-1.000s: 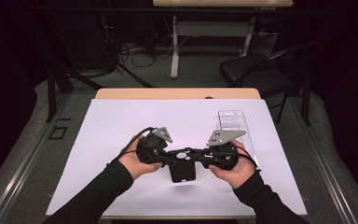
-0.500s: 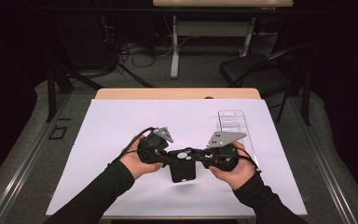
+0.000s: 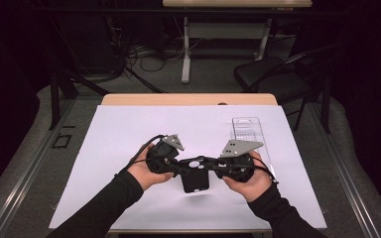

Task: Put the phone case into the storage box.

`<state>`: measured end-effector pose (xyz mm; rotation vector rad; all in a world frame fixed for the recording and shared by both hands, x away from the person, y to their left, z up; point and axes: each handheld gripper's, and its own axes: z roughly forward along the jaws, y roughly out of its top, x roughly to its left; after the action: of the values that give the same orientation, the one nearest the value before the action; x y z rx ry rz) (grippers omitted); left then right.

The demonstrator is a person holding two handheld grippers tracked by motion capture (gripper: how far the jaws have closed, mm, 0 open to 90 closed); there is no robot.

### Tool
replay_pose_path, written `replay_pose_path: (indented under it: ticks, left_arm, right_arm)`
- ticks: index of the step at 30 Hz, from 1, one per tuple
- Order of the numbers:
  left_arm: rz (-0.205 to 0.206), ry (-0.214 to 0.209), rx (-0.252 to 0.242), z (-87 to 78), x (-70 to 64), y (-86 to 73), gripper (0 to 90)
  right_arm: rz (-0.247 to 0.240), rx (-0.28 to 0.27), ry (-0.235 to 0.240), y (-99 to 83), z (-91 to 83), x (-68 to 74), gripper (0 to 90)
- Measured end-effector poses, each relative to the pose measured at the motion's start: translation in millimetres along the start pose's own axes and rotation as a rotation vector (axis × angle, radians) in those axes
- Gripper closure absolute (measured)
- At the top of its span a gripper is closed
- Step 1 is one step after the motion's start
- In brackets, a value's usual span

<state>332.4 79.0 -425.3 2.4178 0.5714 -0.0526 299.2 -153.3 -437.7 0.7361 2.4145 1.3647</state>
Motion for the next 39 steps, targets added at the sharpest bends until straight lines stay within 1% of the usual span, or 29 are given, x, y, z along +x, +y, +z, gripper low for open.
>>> replay_pose_path:
  ticks: [8,15,18,21,23,25,30,34,36,39]
  left_arm:
    - [-0.005,-0.007,-0.003,1.0,0.7,-0.1,80.2]
    - [-0.004,0.0,-0.021,0.6,0.7,-0.3,77.7]
    - [-0.006,-0.001,-0.036,-0.5,1.6,-1.3,73.3]
    - [-0.026,-0.003,-0.059,-1.7,2.4,-3.0,68.8]
    - [-0.03,0.002,-0.074,-2.3,2.8,-4.2,64.4]
    - [-0.028,0.012,-0.083,-3.0,3.9,-5.5,60.6]
    - [-0.042,0.014,-0.095,-3.1,6.1,-8.4,54.3]
    - [-0.06,0.021,-0.109,-2.7,6.3,-10.4,49.5]
    - [-0.061,0.024,-0.109,-2.9,7.0,-11.3,46.9]
    - [-0.063,0.033,-0.127,-3.8,7.0,-12.8,44.8]
  right_arm:
    - [-0.005,-0.007,-0.003,-0.9,0.0,-1.1,83.8]
    - [-0.005,-0.02,-0.005,-1.4,-0.1,-2.1,83.9]
    - [-0.012,-0.029,-0.008,-1.4,-0.2,-2.5,84.0]
    - [-0.012,-0.037,-0.01,-1.4,-0.3,-2.8,84.0]
    - [-0.015,-0.041,-0.014,-1.5,-0.1,-3.7,84.0]
    - [-0.016,-0.045,-0.017,-1.7,0.2,-4.5,84.1]
    - [-0.009,-0.045,-0.023,-1.6,0.4,-5.0,84.2]
    - [0.003,-0.05,-0.046,-1.4,0.2,-5.4,84.3]
    - [0.001,-0.056,-0.055,-1.2,0.0,-5.9,84.4]
    - [0.0,-0.06,-0.072,-1.3,-1.3,-7.4,84.4]
